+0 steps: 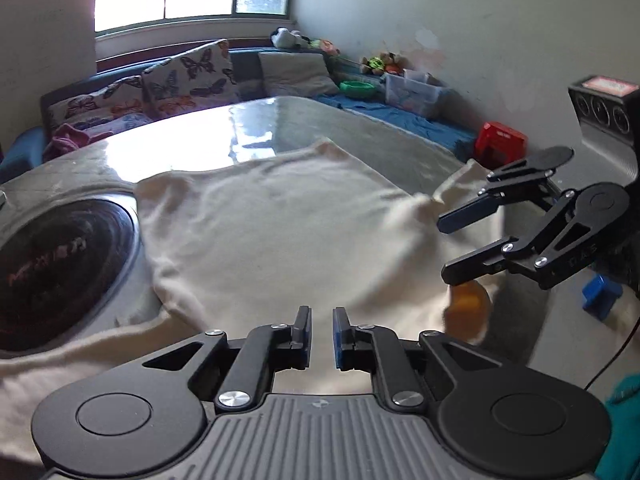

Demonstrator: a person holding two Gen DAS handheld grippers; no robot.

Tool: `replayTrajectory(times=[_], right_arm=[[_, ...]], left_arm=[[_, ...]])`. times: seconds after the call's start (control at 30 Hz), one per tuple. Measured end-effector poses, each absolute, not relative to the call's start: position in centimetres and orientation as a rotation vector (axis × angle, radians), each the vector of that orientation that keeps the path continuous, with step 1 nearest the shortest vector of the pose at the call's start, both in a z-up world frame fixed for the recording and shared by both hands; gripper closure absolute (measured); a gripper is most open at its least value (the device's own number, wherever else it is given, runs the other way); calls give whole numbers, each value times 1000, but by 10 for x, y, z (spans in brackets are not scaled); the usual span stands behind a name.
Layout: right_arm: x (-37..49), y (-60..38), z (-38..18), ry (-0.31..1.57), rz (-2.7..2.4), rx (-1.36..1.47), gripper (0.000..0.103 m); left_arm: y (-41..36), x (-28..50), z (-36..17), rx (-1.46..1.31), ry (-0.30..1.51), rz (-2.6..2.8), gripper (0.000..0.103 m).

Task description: Fold clothes

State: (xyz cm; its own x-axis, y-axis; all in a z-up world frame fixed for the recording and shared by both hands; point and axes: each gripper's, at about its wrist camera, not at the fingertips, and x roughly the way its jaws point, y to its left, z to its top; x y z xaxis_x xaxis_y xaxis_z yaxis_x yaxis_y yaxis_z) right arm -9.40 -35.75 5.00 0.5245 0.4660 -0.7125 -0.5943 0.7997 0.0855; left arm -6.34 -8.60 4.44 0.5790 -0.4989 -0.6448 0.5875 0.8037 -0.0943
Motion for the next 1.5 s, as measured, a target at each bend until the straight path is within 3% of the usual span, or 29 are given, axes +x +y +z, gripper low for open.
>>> replayTrajectory(times=[0.3,0.77,1.03,1.3,1.5], right_arm=[[-41,-382,28,880,520,-98,43],[62,-385,30,836,415,-120,43],[116,-379,13,837,397,-134,49],[134,-369,15,819,393,-190,48],[88,-359,33,794,470,-200,48]], left_arm=[[-79,1,38,106,765,-515,91],[-78,111,23,46,785,-386,91],[-67,144,21,31,769,-300,89],[-53,142,29,13,755,-266,88],[-8,84,56,-9,686,-221,76]])
